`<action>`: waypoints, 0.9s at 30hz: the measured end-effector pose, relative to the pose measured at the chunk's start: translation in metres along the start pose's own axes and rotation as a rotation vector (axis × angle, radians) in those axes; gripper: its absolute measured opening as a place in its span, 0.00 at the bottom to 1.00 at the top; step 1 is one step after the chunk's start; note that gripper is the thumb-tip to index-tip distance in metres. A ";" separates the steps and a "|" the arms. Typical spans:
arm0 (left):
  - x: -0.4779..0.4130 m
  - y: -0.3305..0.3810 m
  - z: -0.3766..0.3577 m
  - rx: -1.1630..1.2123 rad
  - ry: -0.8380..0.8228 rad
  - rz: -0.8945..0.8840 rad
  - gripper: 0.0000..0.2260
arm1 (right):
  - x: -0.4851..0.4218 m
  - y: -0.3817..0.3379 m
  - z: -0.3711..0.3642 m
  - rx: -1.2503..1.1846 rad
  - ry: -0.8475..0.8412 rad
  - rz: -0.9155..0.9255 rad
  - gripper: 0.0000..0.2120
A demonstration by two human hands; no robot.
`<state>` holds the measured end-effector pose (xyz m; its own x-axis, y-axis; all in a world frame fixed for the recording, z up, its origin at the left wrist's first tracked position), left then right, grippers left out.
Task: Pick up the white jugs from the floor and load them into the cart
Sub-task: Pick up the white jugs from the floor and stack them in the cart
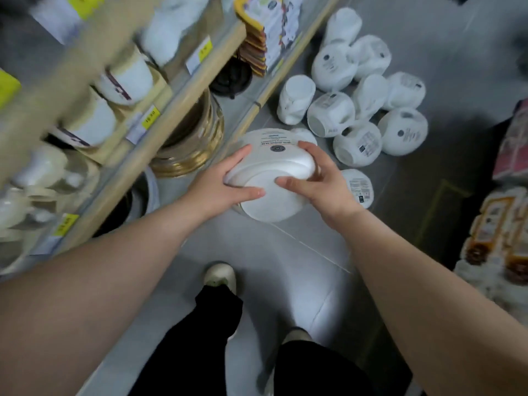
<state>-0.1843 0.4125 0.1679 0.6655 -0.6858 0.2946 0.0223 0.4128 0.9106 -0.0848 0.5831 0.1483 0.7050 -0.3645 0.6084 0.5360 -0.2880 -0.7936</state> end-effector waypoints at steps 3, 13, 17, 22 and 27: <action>0.024 0.074 0.040 0.014 0.024 -0.017 0.39 | 0.051 -0.078 -0.016 -0.019 -0.007 0.016 0.36; 0.090 0.207 0.138 -0.033 0.198 -0.109 0.38 | 0.146 -0.214 -0.064 0.086 -0.043 0.076 0.37; 0.109 0.232 0.160 0.016 0.312 -0.128 0.35 | 0.155 -0.244 -0.077 0.096 -0.140 0.081 0.33; 0.148 0.246 0.161 0.076 0.548 -0.112 0.34 | 0.161 -0.274 -0.089 0.186 -0.281 0.107 0.29; 0.220 0.253 0.142 0.148 0.861 -0.080 0.27 | 0.188 -0.290 -0.121 0.453 -0.453 0.174 0.28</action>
<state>-0.1376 0.2809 0.5042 0.9992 0.0063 -0.0383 0.0354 0.2599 0.9650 -0.1640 0.4906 0.4941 0.8714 0.0651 0.4863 0.4693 0.1785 -0.8648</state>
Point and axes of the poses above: each hand's wrist, its own x-axis away from the middle knuckle, its own z-axis out of the back of the hand, y = z × x, the point moved 8 cm from there along -x, towards the middle knuckle, and after that the axes turned 11 degrees about -z, right-handed, at the moved point
